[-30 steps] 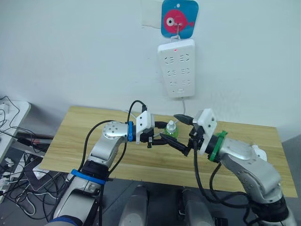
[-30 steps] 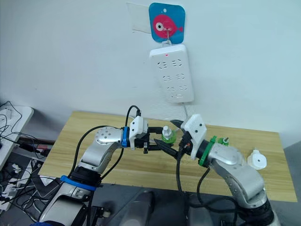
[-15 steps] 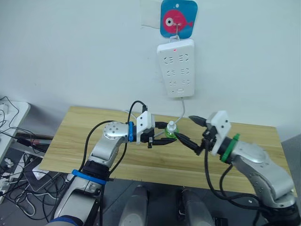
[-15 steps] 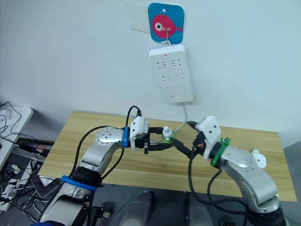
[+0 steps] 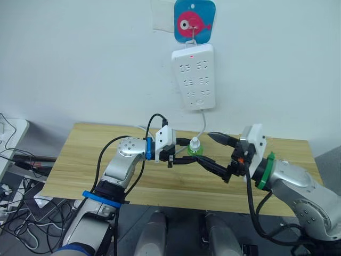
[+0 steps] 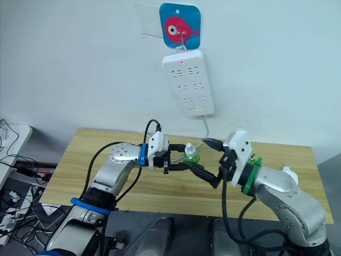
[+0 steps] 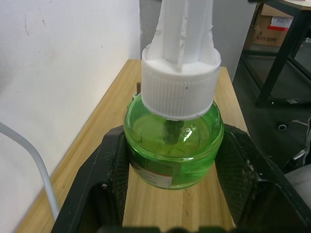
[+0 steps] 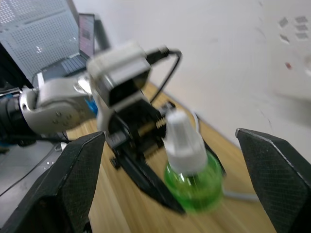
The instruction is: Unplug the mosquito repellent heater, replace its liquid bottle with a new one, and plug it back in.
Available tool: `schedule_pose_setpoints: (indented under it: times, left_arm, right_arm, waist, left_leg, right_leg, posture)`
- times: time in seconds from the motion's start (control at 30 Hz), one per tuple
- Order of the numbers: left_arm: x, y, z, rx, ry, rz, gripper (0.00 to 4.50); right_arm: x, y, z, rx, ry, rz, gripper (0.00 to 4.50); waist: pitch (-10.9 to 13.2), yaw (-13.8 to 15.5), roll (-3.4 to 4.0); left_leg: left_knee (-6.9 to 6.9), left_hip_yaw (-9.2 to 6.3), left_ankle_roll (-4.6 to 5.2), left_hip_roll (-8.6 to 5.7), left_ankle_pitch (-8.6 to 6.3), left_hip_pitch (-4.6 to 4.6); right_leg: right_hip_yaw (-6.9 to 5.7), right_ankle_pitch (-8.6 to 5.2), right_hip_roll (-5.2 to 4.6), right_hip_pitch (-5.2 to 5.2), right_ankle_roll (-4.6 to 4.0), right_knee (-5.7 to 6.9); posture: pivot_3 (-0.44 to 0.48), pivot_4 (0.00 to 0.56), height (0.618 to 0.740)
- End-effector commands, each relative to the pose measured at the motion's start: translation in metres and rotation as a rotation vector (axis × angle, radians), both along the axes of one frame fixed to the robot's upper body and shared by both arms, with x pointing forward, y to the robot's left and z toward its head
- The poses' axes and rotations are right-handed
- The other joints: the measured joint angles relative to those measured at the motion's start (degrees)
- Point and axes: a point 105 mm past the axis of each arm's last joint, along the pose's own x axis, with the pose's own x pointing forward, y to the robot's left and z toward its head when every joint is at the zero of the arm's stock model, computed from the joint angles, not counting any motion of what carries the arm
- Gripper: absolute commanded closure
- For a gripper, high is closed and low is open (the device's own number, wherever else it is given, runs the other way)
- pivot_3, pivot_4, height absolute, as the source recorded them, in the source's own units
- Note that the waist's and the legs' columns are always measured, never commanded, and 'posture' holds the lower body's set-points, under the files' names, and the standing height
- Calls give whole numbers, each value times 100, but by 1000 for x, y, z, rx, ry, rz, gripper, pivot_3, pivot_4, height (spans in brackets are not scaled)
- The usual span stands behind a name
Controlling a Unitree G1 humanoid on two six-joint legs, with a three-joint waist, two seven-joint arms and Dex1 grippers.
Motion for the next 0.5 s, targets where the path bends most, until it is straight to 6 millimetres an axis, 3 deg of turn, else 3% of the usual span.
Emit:
schedule_pose_setpoints:
  times: [0.03, 0.23, 0.27, 0.37, 0.5]
  left_arm:
    - [-7, -3, 7, -1, -51, -35, 2290]
    - [-8, -4, 7, -2, -56, -38, 2290]
    - [-9, -4, 8, -4, -56, -39, 2290]
    - [-10, -6, 8, -8, -57, -40, 2290]
    - [-8, -6, 8, -9, -56, -36, 2290]
  right_arm:
    - [1, 11, 6, -11, -61, 3, 19]
    - [8, 14, -6, -47, -64, -8, 19]
    - [9, 14, -6, -41, -66, -9, 180]
    - [13, 15, -4, -32, -84, -22, 915]
    - [15, 12, -6, -40, -94, -25, 2458]
  waist:
    - [0, -2, 1]
    - [-1, 1, 0]
    - [-1, 0, 0]
    - [-1, 0, 0]
    - [-1, 0, 0]
  left_leg:
    - [0, -1, 0, 0, 0, 0]
    - [0, 0, 0, -3, 0, -1]
    - [0, 0, -1, -3, 0, -1]
    - [0, -1, 0, -1, 0, 0]
    - [0, -1, 0, -1, 0, 0]
  right_leg:
    - [-1, 0, 0, 0, 0, 0]
    - [0, 0, -3, 0, 0, -3]
    - [-1, 0, -3, 0, 0, -2]
    - [-2, 0, -2, 0, 0, -2]
    - [-1, 0, -2, 0, 0, -2]
  posture:
    - [249, 224, 740]
    - [257, 222, 740]
    - [257, 222, 740]
    - [254, 224, 740]
    - [258, 234, 740]
